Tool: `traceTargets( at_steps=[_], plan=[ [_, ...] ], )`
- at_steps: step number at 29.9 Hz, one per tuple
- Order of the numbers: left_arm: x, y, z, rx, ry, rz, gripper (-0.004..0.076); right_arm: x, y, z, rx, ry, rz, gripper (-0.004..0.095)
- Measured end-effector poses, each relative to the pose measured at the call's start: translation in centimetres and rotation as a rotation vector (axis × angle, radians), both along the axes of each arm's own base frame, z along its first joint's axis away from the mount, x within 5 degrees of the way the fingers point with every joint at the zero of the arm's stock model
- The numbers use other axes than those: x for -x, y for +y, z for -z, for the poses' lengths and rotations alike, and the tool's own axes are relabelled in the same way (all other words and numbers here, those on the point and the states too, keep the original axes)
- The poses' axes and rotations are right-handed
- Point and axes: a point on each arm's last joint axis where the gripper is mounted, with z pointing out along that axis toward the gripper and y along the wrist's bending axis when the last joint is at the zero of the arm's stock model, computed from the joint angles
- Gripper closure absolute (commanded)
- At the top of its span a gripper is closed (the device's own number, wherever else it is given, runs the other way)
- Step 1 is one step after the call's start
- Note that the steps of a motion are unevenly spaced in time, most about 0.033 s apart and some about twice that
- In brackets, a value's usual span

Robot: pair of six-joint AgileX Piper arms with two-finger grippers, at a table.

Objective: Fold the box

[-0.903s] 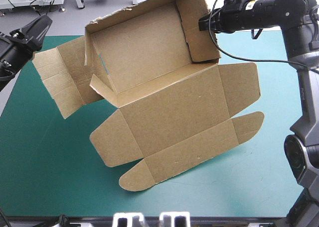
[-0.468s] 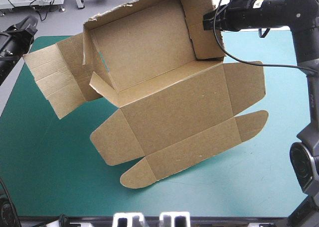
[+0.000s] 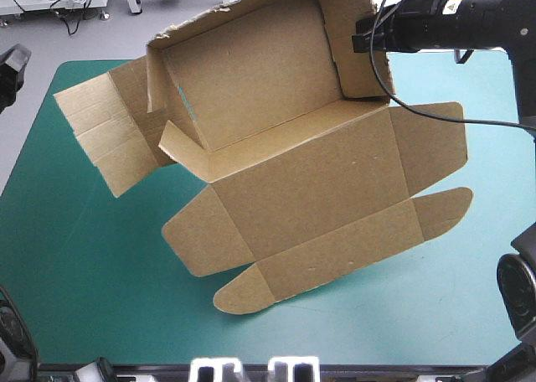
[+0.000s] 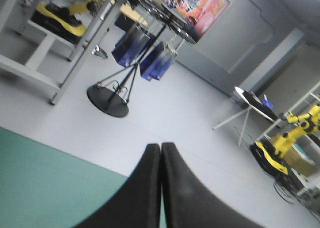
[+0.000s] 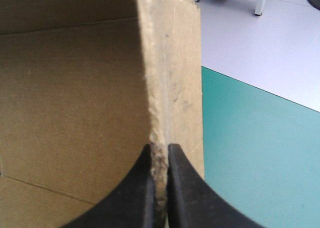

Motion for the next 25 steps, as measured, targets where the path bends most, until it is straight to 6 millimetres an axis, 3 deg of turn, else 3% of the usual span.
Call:
traceTargets(
  at_steps=[7,12,20,25],
  plan=[
    [-1.0,-0.5,3.2,0.048,0.123,0.243,0.0734,1.0,0.7,-1.3,-0.123,-0.043,-0.071,0.0915],
    [-1.3,-0.9,4.3,0.092,0.158,0.355,0.0734,2.0,0.8,-2.2,-0.157,-0.065,-0.096,0.0915],
    [-1.2,-1.9,4.3,0.166,0.184,0.44,0.0734,2.3,0.7,-2.6,-0.162,-0.09,-0.092,0.0915],
    [-1.0,-4.5,3.1,0.159,0.176,0.509,0.0734,2.2,0.7,-2.9,-0.182,-0.122,-0.074,0.0915]
  ],
)
